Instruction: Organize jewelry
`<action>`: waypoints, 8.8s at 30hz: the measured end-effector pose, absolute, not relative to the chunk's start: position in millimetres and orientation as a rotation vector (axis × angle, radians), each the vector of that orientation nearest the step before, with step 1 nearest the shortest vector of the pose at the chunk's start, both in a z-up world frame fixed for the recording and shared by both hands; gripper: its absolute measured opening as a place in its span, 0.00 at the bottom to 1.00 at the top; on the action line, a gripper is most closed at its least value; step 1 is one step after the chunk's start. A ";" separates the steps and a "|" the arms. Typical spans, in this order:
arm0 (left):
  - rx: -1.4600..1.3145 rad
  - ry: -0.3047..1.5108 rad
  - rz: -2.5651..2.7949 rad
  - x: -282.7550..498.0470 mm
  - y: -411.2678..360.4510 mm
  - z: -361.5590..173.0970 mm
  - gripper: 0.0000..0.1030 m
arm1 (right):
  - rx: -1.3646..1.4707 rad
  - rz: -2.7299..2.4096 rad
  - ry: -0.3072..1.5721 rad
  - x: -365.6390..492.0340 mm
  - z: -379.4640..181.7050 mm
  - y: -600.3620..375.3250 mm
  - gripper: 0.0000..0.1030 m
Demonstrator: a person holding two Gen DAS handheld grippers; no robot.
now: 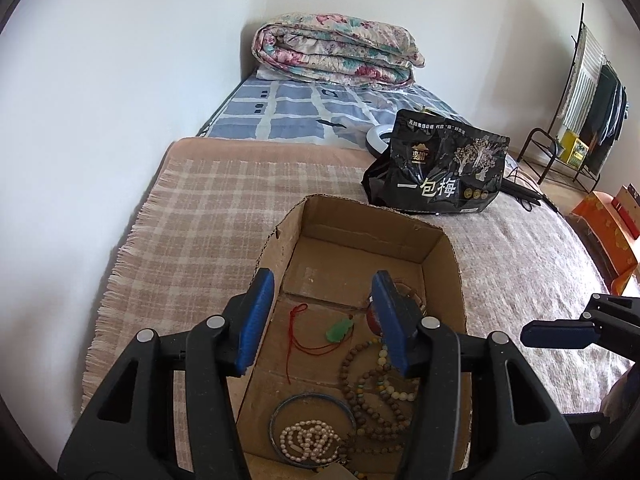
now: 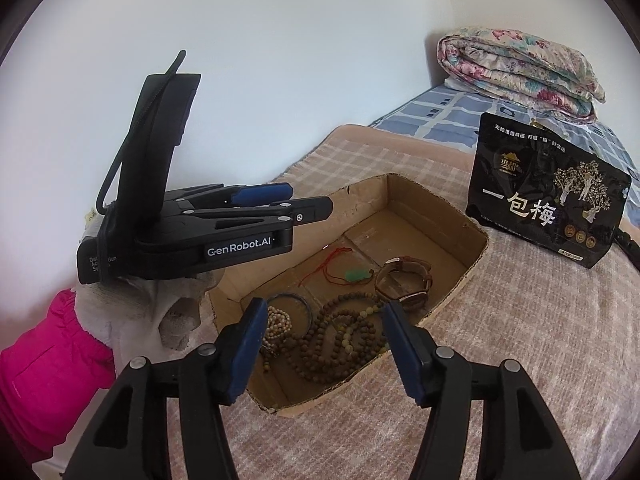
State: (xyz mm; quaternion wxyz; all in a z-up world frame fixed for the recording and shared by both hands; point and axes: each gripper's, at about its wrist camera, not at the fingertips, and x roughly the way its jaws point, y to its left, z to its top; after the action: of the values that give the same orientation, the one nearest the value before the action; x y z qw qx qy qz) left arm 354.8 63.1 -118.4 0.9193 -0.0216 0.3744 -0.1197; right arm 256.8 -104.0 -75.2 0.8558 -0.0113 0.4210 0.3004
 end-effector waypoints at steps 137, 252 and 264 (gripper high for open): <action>0.162 0.888 -0.648 216.3 -170.5 -211.2 0.06 | -0.132 0.407 0.997 220.9 -169.9 -317.7 0.06; -0.001 0.704 -0.279 276.4 57.8 -123.5 0.44 | -0.049 0.378 0.823 354.4 -91.2 -130.3 0.69; 0.011 0.658 -0.267 237.6 53.7 -87.3 0.44 | -0.081 0.374 0.764 315.5 -52.1 -140.6 0.74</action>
State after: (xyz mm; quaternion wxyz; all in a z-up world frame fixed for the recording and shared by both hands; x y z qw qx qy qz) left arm 237.6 53.7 -87.3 0.9376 0.0054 0.3221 -0.1307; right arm 315.5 -140.6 -52.1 0.9101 -0.0393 0.3703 0.1815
